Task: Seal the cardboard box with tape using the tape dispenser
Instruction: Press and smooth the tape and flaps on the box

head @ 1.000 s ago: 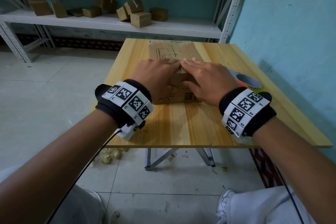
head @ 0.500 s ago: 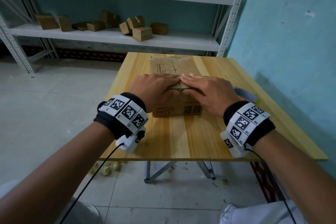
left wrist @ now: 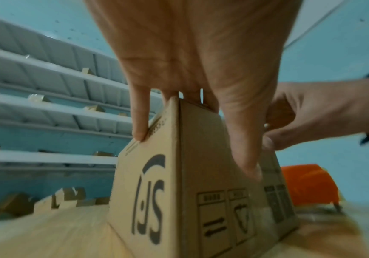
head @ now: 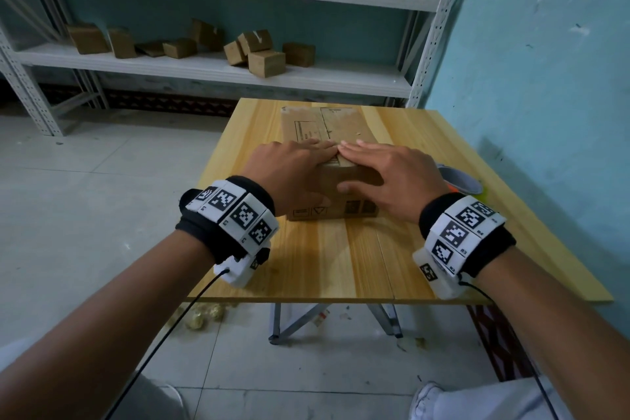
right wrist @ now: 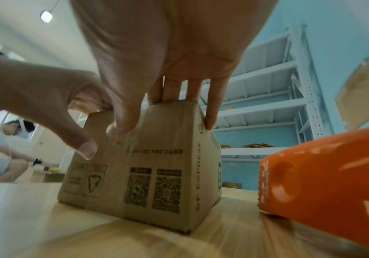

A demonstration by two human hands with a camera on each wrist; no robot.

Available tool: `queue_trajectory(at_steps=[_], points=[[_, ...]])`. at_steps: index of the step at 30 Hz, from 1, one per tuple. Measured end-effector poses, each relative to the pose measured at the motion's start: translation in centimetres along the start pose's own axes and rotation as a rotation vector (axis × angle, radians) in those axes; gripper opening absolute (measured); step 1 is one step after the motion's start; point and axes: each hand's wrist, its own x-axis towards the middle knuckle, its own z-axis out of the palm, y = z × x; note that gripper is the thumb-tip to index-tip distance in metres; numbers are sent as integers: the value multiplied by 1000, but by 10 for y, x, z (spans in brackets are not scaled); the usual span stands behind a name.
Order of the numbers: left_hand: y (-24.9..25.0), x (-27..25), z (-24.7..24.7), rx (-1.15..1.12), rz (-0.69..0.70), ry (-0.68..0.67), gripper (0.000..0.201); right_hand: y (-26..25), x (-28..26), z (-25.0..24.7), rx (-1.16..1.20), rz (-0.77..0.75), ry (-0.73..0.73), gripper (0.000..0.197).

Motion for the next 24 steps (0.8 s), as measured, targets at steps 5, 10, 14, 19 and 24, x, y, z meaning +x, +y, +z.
queue_trajectory(at_steps=[5, 10, 14, 19, 24], points=[[-2, 1, -4, -69, -9, 56, 51, -1, 3, 1, 12, 6, 64, 46], [2, 2, -5, -32, -17, 2, 58, -2, 1, 0, -14, 16, 36, 59], [1, -2, -9, -102, -32, -34, 68, -2, -3, -4, 57, 54, -25, 72], [-11, -2, -30, -298, -60, -89, 48, -6, -8, -21, 195, 75, -62, 58], [-22, -7, -38, -425, -59, -75, 28, -18, -7, -34, 148, 8, -17, 31]])
